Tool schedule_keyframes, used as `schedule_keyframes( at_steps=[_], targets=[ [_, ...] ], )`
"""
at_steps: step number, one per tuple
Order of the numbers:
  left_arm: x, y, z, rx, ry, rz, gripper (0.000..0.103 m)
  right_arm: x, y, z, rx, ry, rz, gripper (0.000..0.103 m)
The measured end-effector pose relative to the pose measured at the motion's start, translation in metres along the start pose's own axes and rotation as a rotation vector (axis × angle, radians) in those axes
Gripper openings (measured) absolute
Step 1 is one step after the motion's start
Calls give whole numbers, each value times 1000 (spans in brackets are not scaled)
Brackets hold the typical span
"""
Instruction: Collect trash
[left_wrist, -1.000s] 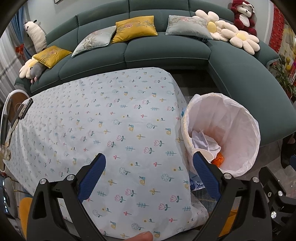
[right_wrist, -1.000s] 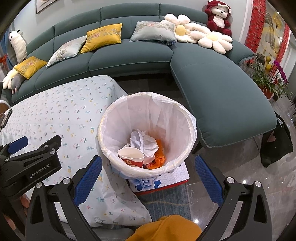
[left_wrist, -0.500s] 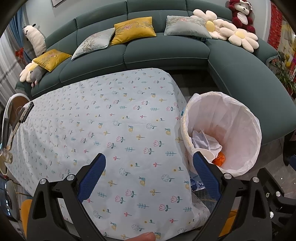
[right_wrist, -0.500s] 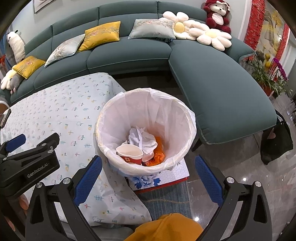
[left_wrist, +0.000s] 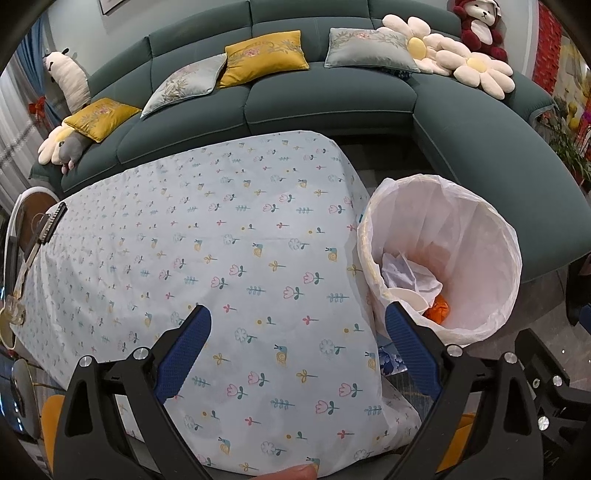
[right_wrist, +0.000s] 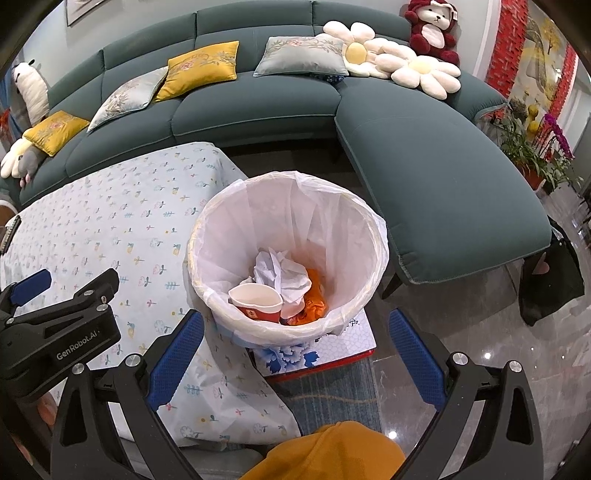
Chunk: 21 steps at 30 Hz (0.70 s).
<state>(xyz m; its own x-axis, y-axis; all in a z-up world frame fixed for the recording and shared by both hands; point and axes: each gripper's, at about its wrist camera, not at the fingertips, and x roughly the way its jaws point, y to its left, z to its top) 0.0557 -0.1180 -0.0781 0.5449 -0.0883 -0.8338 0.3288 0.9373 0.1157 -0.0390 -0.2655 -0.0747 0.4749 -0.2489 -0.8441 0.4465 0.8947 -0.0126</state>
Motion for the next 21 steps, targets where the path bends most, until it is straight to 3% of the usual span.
schedule_keyframes(
  at_steps=[21],
  targets=[
    [4, 1, -2, 1, 17, 15, 91, 3, 7, 1, -7, 5, 8, 96]
  ],
)
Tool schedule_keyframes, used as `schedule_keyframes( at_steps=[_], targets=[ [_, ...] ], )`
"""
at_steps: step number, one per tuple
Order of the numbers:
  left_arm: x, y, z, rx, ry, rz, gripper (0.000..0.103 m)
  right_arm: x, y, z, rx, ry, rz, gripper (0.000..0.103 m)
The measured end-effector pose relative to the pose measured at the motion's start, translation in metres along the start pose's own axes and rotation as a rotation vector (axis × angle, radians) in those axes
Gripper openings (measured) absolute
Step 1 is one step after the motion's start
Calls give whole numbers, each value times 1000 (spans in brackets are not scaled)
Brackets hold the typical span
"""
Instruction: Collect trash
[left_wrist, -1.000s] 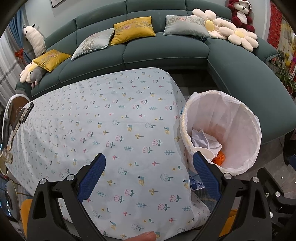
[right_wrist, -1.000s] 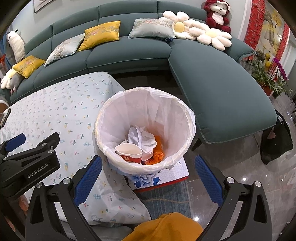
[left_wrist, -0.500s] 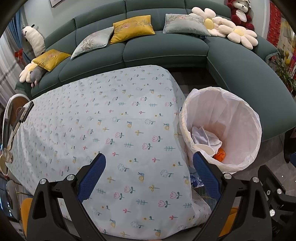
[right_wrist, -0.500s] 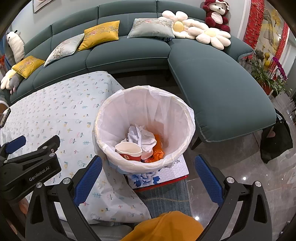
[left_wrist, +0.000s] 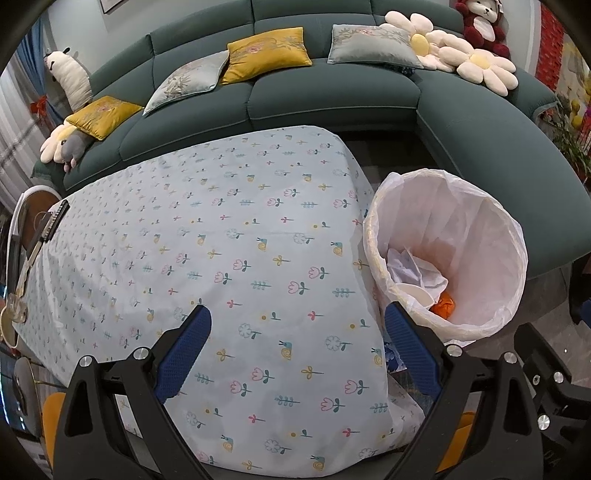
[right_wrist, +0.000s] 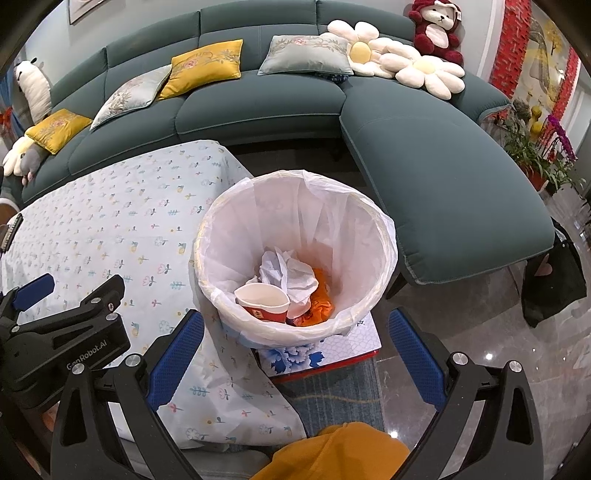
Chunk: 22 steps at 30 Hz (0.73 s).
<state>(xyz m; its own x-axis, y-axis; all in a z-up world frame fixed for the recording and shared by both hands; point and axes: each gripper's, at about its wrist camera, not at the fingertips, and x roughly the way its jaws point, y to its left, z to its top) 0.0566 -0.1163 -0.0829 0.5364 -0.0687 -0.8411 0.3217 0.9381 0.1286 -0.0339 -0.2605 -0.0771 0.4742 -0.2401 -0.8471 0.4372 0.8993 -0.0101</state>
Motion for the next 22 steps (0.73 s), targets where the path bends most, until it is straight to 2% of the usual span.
schedule_keyframes(
  at_steps=[11, 22],
  targets=[
    [4, -4, -4, 21, 19, -6, 91, 3, -3, -2, 7, 9, -3, 96],
    [5, -8, -4, 35, 22, -44, 91, 5, -4, -5, 8, 10, -7, 96]
  ],
)
